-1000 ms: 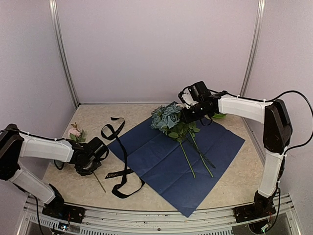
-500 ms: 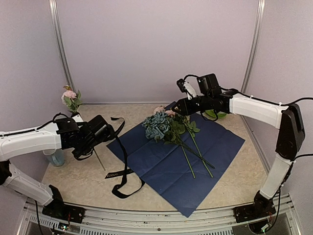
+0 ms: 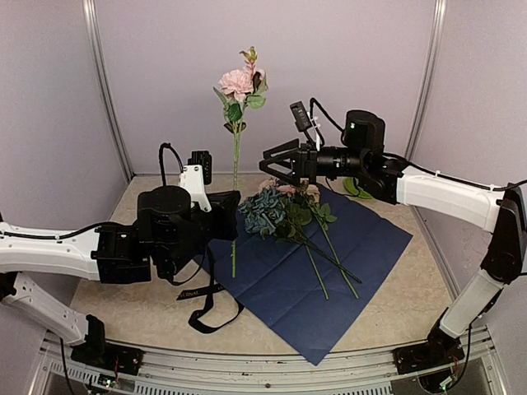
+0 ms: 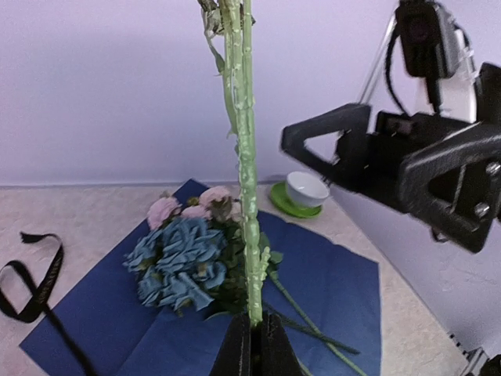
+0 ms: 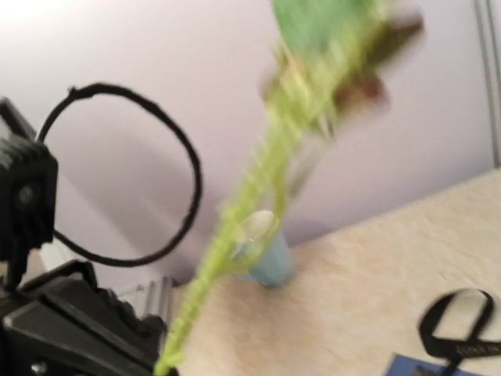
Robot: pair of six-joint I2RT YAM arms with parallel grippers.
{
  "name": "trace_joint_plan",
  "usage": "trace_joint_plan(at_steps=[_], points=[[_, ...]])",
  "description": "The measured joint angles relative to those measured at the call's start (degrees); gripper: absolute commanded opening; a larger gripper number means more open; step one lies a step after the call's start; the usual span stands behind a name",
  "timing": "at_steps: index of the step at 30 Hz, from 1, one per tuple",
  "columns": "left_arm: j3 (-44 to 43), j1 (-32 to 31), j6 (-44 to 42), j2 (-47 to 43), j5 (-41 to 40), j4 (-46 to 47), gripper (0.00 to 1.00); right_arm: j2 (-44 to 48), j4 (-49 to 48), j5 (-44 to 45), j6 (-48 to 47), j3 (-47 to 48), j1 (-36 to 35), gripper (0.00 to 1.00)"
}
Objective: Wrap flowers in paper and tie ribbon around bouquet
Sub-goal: Pass from the left arm to the right
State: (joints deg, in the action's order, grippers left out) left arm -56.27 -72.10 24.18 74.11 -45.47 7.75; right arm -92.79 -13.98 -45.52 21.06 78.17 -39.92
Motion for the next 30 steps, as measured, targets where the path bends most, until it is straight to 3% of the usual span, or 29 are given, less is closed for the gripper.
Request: trace_joint_plan(at_steps=[6, 12, 15, 16, 17, 18, 19, 20, 21, 22, 23, 24, 26, 30], points=[[-0.52, 0.02, -6.51, 1.44, 7.87, 13.16, 0.00, 0.74, -9.86, -2.29, 7.41, -3.50, -0.22, 0.83], [-0.48, 0.00, -7.65, 3.80, 12.59, 15.43, 0.00, 0.17, -16.59, -5.97, 12.33, -4.13, -1.31, 0.80], [-0.44, 0.00, -7.72, 3.78, 14.05, 16.17, 0.00, 0.17, -17.42, -6.95, 12.31, -4.02, -2.93, 0.58], [-0.44, 0.00, -7.69, 3.80, 14.45, 16.28, 0.00, 0.11, -17.33, -6.99, 12.02, -3.96, -3.45, 0.39], [-0.44, 0.00, -7.67, 3.85, 15.06, 16.33, 0.00, 0.02, -17.33, -7.21, 12.11, -3.91, -3.82, 0.13], [-0.44, 0.00, -7.61, 3.96, 15.41, 16.37, 0.00, -0.15, -17.44, -7.45, 12.37, -3.85, -3.98, 0.00], [-0.44, 0.00, -7.45, 4.09, 15.89, 16.37, 0.00, -0.24, -17.42, -7.48, 12.85, -3.78, -4.24, 0.00], [-0.44, 0.00, -7.21, 4.26, 16.50, 16.37, 0.04, -0.33, -17.05, -7.34, 12.90, -3.72, -4.44, 0.00], [-0.44, 0.00, -6.80, 4.35, 16.50, 16.28, 0.21, -0.33, -15.96, -7.10, 13.40, -3.58, -4.46, 0.00], [-0.35, 0.15, -6.69, 4.39, 16.63, 16.04, 0.55, -0.31, -14.64, -6.84, 13.51, -3.17, -4.50, 0.00], [-0.33, 0.46, -6.23, 4.48, 16.70, 15.85, 0.77, -0.20, -12.92, -6.21, 13.11, -2.73, -4.59, 0.00], [-0.33, 0.52, -5.84, 4.48, 16.81, 15.45, 0.88, -0.07, -10.51, -4.68, 12.39, -2.25, -4.55, 0.00], [-0.37, 0.35, -4.35, 4.48, 16.63, 13.79, 0.94, 0.15, -2.95, -0.57, 9.84, -0.46, -3.67, 0.00], [-0.61, 0.35, 0.02, 4.48, 12.70, 5.31, 0.95, -1.20, 18.47, 13.03, 2.32, 7.96, -0.79, 0.00]])
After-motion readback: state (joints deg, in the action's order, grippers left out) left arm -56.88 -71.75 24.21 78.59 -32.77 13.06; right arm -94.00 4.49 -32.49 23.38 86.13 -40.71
